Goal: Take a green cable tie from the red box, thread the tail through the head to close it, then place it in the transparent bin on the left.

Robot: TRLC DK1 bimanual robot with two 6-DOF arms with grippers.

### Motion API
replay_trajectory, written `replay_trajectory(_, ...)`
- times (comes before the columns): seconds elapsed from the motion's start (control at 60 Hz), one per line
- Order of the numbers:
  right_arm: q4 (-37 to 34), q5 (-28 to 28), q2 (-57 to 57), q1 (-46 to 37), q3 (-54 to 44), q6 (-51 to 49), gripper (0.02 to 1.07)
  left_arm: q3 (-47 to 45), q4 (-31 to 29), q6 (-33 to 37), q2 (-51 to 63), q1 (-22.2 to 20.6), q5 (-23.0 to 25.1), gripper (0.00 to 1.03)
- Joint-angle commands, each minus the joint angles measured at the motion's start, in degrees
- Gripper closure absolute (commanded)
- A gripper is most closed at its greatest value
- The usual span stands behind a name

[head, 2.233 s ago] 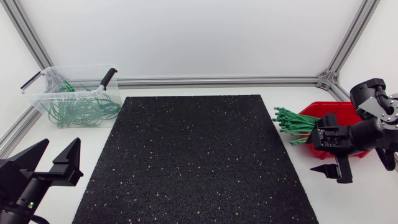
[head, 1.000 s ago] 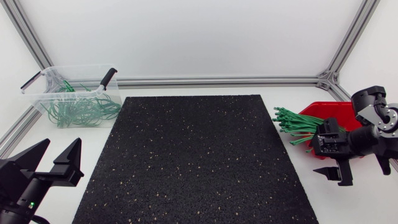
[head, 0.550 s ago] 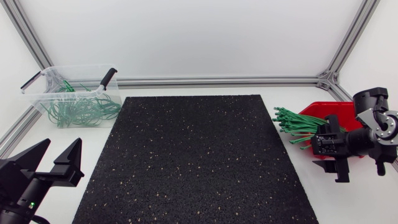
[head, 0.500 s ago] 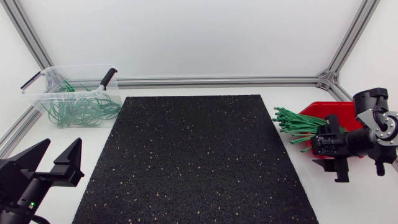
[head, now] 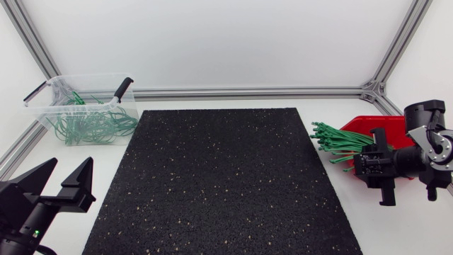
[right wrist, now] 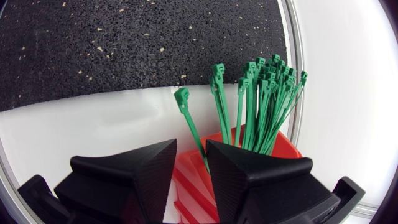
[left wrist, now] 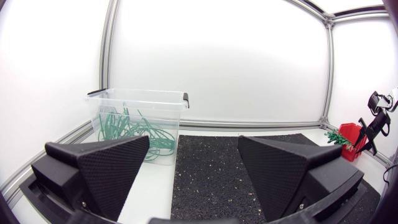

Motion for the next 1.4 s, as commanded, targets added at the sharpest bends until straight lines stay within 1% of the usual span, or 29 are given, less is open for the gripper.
replay_trajectory(0.0, 1.0, -0.1, -0.7, 0.4, -1.6, -1.3, 0.75, -2.2, -1.5, -1.0, 0.1, -0.4, -0.2, 0.04)
replay_trajectory(0.033, 1.2, -0.1, -0.8, 0.4, -1.6, -1.3, 0.79, -2.2, -1.5, -1.0, 0.1, -0.4, -0.2, 0.04)
replay_trajectory(0.15, 2.5, 0.3, -0.9, 0.4, -2.2, -1.3, 0.8, -2.2, -1.6, -1.0, 0.1, -0.3, -0.2, 0.04)
replay_trajectory(0.2, 2.6, 0.3, -0.9, 0.4, -2.3, -1.3, 0.83, -2.2, -1.6, -1.0, 0.1, -0.3, -0.2, 0.04)
replay_trajectory(0.317, 3.0, 0.4, -0.7, 0.4, -2.6, -1.3, 0.83, -2.2, -1.6, -1.0, 0.1, -0.4, -0.2, 0.04)
replay_trajectory(0.367, 3.5, 0.3, -0.7, 0.6, -3.0, -1.5, 0.87, -2.2, -1.6, -1.0, 0.1, -0.3, -0.2, 0.04)
replay_trajectory(0.5, 5.0, 0.3, -0.5, 0.9, -3.6, -1.6, 0.87, -2.2, -1.6, -1.0, 0.1, -0.4, -0.2, 0.04)
replay_trajectory(0.583, 5.5, 0.3, -0.4, 1.0, -3.7, -2.1, 0.91, -2.2, -1.6, -1.0, 0.1, -0.4, -0.1, 0.04)
replay_trajectory(0.65, 5.8, 0.5, -0.3, 1.0, -3.6, -2.1, 0.92, -2.2, -1.6, -1.0, 0.1, -0.4, -0.2, 0.04)
replay_trajectory(0.717, 5.8, 0.5, -0.3, 1.1, -3.3, -2.5, 1.02, -2.2, -1.6, -1.0, 0.1, -0.4, -0.2, 0.04)
replay_trajectory(1.05, 3.7, -0.2, -2.9, 1.1, -2.1, -2.0, 1.01, -2.2, -1.6, -1.0, 0.1, -0.5, -0.1, 0.04)
replay_trajectory(1.1, 3.3, -0.9, -4.5, 1.1, -1.6, -0.3, 1.01, -2.2, -1.6, -1.0, 0.1, -0.5, -0.2, 0.04)
replay_trajectory(1.167, -0.8, -1.9, -7.3, 1.2, 0.3, 2.3, 1.01, -2.2, -1.6, -1.0, 0.1, -0.5, -0.2, 0.04)
replay_trajectory(1.333, -1.3, -3.1, -14.9, 2.6, 1.3, 5.7, 1.01, -2.2, -1.6, -1.0, -0.1, -0.8, -0.1, 0.04)
replay_trajectory(1.383, -2.9, -3.2, -17.2, 3.4, 2.3, 7.3, 1.01, -2.2, -1.6, -1.3, -0.1, -0.8, -0.2, 0.04)
